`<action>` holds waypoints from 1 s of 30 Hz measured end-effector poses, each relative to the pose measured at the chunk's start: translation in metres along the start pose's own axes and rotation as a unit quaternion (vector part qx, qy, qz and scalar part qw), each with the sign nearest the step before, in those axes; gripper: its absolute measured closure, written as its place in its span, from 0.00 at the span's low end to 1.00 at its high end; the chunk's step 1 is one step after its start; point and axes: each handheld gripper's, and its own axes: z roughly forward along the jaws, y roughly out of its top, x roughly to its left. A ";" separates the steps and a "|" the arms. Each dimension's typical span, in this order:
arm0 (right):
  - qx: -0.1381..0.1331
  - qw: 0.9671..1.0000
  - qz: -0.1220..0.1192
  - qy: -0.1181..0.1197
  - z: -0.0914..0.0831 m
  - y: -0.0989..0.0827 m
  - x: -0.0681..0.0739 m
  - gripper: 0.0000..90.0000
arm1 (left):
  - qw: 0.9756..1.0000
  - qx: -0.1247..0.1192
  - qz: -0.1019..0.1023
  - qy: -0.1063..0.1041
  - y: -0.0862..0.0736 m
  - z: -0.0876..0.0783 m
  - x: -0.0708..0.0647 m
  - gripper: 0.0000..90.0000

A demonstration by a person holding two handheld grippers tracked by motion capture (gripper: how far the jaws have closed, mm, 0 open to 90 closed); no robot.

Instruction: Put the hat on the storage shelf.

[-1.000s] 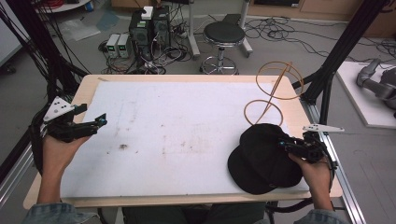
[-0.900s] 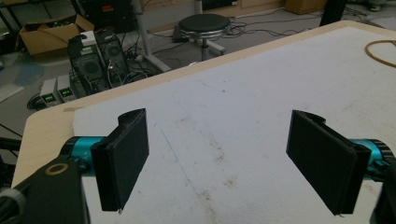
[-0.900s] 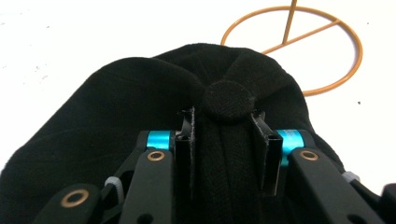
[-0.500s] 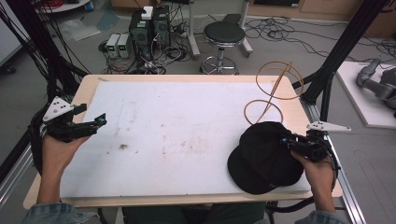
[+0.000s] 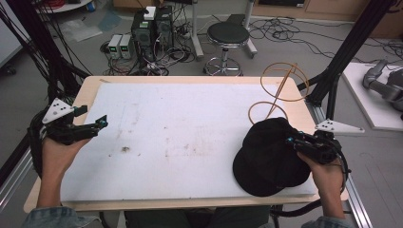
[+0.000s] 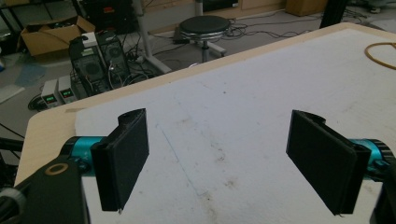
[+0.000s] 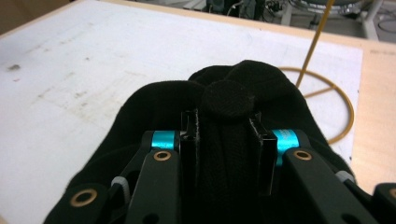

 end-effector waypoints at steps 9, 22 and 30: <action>-0.019 0.999 -0.029 -0.002 -0.013 0.013 0.014 0.80 | 1.000 -0.003 -0.001 0.001 0.001 -0.002 0.001 0.24; -0.050 0.998 -0.046 -0.008 -0.031 0.026 0.024 0.82 | 1.000 -0.002 0.001 0.001 0.001 -0.002 0.000 0.24; -0.066 0.996 -0.059 -0.009 -0.040 0.036 0.030 0.82 | 1.000 -0.004 0.001 0.003 0.002 -0.004 0.000 0.24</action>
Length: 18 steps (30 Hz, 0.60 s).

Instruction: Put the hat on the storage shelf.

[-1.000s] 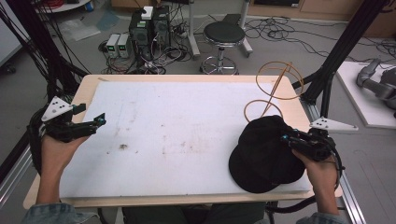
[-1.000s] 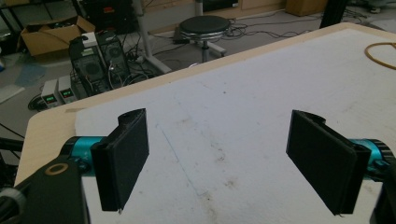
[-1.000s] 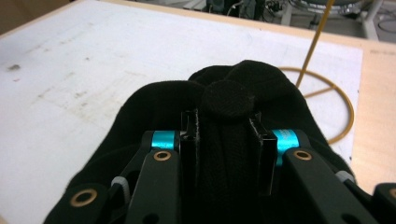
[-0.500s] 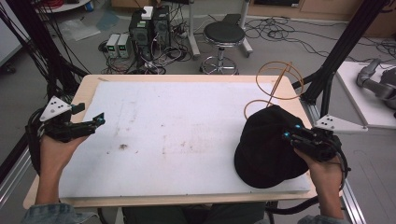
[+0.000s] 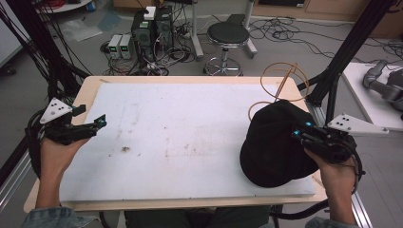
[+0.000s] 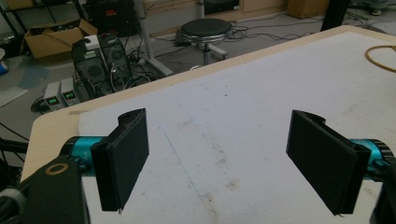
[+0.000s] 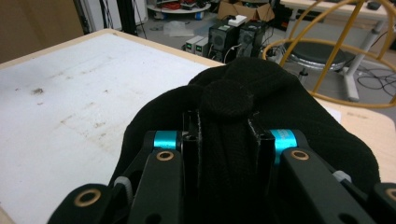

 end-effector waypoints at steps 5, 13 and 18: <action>-0.009 1.000 -0.006 -0.002 -0.005 0.011 0.002 0.82 | 1.000 0.000 -0.001 0.001 0.000 0.000 0.000 0.24; -0.027 1.000 -0.015 -0.005 -0.010 0.030 0.002 0.82 | 1.000 -0.001 0.000 0.001 0.000 -0.001 0.001 0.24; -0.033 0.999 -0.018 -0.009 -0.010 0.042 0.000 0.82 | 1.000 0.001 0.002 -0.001 0.001 -0.001 0.001 0.24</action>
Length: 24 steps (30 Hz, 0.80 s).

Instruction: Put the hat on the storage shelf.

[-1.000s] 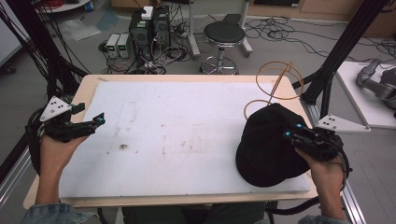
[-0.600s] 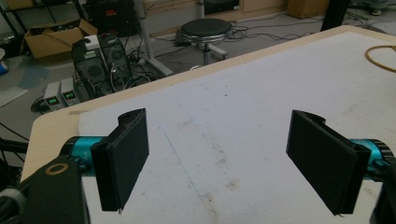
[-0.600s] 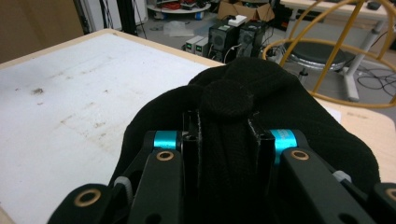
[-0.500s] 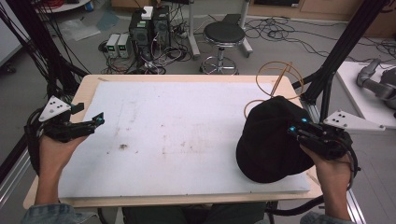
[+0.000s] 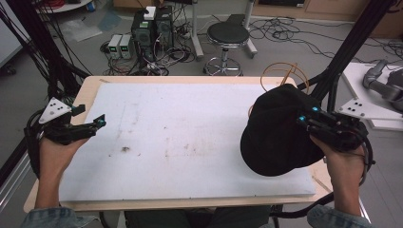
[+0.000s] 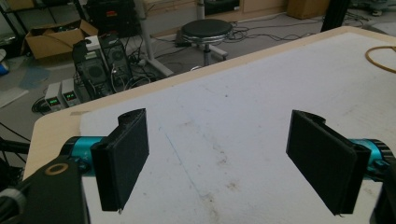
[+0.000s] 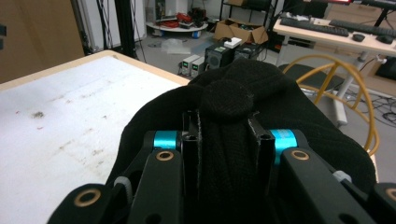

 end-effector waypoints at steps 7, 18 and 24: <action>-0.007 1.000 0.000 -0.006 0.001 0.018 -0.006 0.82 | 1.000 0.000 -0.003 0.001 -0.001 0.001 0.000 0.24; -0.027 0.999 -0.003 -0.019 0.006 0.045 -0.018 0.81 | 1.000 -0.002 -0.003 0.002 0.000 0.000 0.001 0.24; -0.027 0.999 0.005 -0.023 0.015 0.056 -0.029 0.81 | 1.000 -0.002 -0.003 0.000 -0.001 0.001 0.001 0.24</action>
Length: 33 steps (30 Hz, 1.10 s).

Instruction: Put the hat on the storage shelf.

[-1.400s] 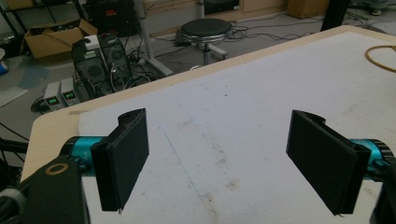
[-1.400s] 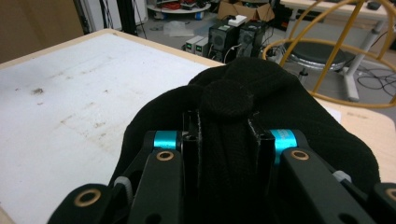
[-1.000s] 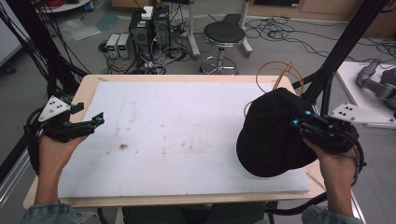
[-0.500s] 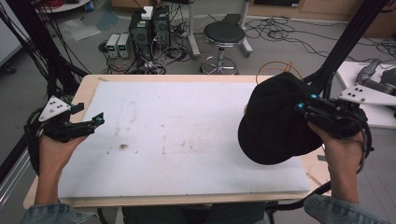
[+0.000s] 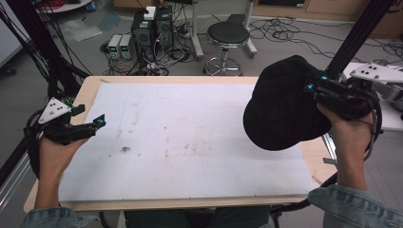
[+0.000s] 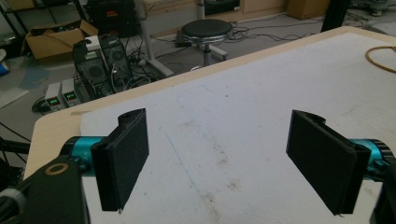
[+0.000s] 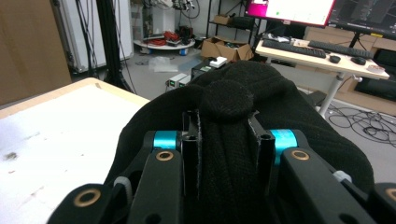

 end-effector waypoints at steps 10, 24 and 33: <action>0.002 1.000 0.017 -0.024 0.020 0.011 -0.022 0.81 | 1.000 0.004 0.002 -0.001 -0.001 0.001 0.000 0.24; 0.014 0.998 0.035 -0.057 0.062 0.017 -0.050 0.81 | 1.000 0.002 0.001 -0.005 0.000 0.003 -0.002 0.24; 0.021 0.995 0.047 -0.080 0.082 0.021 -0.065 0.81 | 1.000 0.003 0.002 -0.008 0.000 0.003 -0.003 0.24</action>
